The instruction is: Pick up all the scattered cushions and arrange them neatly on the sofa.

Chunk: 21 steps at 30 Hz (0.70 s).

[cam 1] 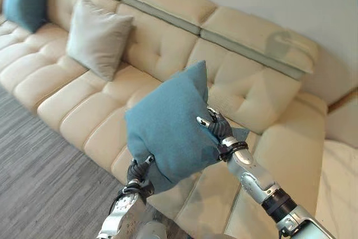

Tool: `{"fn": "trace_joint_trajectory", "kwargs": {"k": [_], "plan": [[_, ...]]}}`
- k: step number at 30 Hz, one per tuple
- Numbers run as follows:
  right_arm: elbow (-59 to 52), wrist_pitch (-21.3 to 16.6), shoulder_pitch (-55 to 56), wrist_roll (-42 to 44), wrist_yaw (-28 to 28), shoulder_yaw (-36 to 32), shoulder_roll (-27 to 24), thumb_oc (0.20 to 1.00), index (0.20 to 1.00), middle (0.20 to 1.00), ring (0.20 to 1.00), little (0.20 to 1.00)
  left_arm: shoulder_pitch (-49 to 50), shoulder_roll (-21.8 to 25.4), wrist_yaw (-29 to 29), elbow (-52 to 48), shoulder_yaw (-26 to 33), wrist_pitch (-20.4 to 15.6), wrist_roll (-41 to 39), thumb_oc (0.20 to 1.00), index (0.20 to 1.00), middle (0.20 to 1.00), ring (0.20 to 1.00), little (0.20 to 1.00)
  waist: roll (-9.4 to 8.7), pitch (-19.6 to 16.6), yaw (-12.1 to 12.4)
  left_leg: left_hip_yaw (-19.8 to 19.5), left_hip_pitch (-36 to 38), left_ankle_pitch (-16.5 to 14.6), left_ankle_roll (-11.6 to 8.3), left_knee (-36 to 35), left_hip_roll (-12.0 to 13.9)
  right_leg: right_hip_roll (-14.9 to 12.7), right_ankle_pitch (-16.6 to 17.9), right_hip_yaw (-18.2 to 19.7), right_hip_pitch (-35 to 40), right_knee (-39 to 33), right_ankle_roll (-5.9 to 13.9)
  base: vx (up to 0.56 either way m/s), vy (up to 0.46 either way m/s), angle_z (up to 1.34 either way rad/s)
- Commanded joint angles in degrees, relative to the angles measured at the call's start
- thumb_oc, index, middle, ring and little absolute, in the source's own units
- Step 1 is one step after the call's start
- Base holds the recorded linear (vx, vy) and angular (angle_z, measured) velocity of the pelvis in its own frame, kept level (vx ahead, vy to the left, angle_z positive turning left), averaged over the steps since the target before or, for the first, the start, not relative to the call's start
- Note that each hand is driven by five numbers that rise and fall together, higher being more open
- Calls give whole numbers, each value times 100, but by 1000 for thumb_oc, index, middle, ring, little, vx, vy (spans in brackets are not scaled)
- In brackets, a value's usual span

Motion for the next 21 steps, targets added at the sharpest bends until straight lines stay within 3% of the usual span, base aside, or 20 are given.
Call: {"fn": "trace_joint_trajectory", "kwargs": {"k": [1,5,7,10,11,12,15,21], "plan": [[-668,117,258,-45,660,675,638,200,200,200,200,200,-854,-332,-795,-973,-478,-412,648,200,200,200,200,200,122,-374,140,155,155,-860,-292,-235,278,62,-503,342,-376,291,-21,135,328,-63],[-629,174,347,-109,690,576,672,200,200,200,200,200,-847,-190,-809,-956,-424,-371,798,200,200,200,200,200,174,-447,126,799,334,-1079,-69,-235,242,-84,-389,717,-537,345,183,73,259,-77],[-609,178,337,-108,689,576,737,200,200,200,200,200,-809,-124,-774,-995,-323,-379,839,200,200,200,200,200,178,-418,180,1183,436,-1198,-4,-235,289,-113,-351,592,-680,492,259,-9,148,-104],[-543,157,234,-161,716,621,929,200,200,200,200,200,-823,-67,-645,-1051,-106,-418,922,200,200,200,200,200,210,-385,397,1827,541,-1313,-96,-235,427,-367,-346,-1190,-909,763,273,-80,69,-164],[-528,153,198,-178,722,646,941,200,200,200,200,200,-795,-35,-640,-1037,-21,-419,960,200,200,200,200,200,213,-397,381,1928,534,-1312,-114,-235,418,-386,-327,-1420,-913,699,258,-76,62,-111],[-541,172,198,-160,760,665,938,200,200,200,200,200,-758,-31,-662,-1026,2,-432,1018,200,200,200,200,200,194,-430,290,1981,545,-1295,-119,-235,402,-335,-283,-1300,-871,537,266,-23,43,-62],[-477,160,203,-131,717,688,992,200,200,200,200,200,-680,-65,-627,-974,71,-385,1109,200,200,200,200,200,153,-535,320,2133,629,-1352,-115,-235,378,-381,-54,-1377,-635,59,290,40,24,-26],[-374,71,-27,22,405,564,1136,200,200,200,200,200,-881,23,-420,-563,72,-269,1356,200,200,200,200,200,181,-608,271,2075,721,-1410,-100,-235,336,-444,-100,-1443,-433,-11,326,66,25,2]]}}
